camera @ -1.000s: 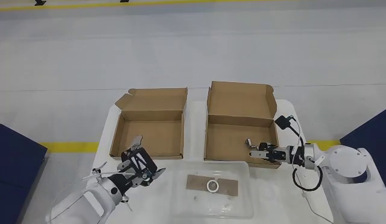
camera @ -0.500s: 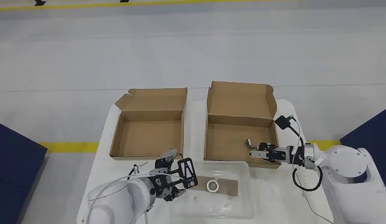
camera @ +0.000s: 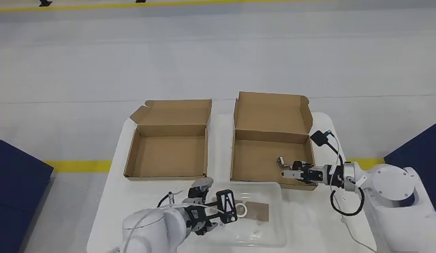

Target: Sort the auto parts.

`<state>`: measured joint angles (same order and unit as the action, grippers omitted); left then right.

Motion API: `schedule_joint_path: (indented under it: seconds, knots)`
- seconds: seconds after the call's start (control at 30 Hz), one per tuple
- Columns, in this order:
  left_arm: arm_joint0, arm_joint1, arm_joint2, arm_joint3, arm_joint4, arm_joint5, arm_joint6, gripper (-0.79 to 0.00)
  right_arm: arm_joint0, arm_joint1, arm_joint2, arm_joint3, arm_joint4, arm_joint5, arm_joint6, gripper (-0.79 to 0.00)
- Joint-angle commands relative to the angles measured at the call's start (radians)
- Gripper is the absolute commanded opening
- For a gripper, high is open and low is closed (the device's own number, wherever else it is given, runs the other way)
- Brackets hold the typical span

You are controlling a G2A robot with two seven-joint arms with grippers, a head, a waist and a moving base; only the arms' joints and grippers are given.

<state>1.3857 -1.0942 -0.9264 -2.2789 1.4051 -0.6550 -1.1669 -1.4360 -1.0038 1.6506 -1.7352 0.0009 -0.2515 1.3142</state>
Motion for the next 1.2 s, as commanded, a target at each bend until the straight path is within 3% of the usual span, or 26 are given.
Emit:
schedule_joint_path:
  seconds: [0.0, 0.3, 0.77, 0.97, 1.17]
  knots:
    - [-0.122, 0.011, 0.129, 0.047, -0.121, 0.072, -0.07, 0.0, 0.0, 0.0, 0.0, 0.0, 0.0, 0.0, 0.0, 0.0]
    - [-0.71, 0.018, 0.512, 0.163, -0.681, 0.347, -0.346, 0.0, 0.0, 0.0, 0.0, 0.0, 0.0, 0.0, 0.0, 0.0]
    - [-0.69, 0.012, 0.549, 0.184, -0.625, 0.336, -0.334, 0.0, 0.0, 0.0, 0.0, 0.0, 0.0, 0.0, 0.0, 0.0]
    - [-0.711, -0.027, 0.596, 0.297, -0.637, 0.301, -0.297, 0.0, 0.0, 0.0, 0.0, 0.0, 0.0, 0.0, 0.0, 0.0]
    - [-0.735, -0.071, 0.628, 0.386, -0.658, 0.34, -0.301, 0.0, 0.0, 0.0, 0.0, 0.0, 0.0, 0.0, 0.0, 0.0]
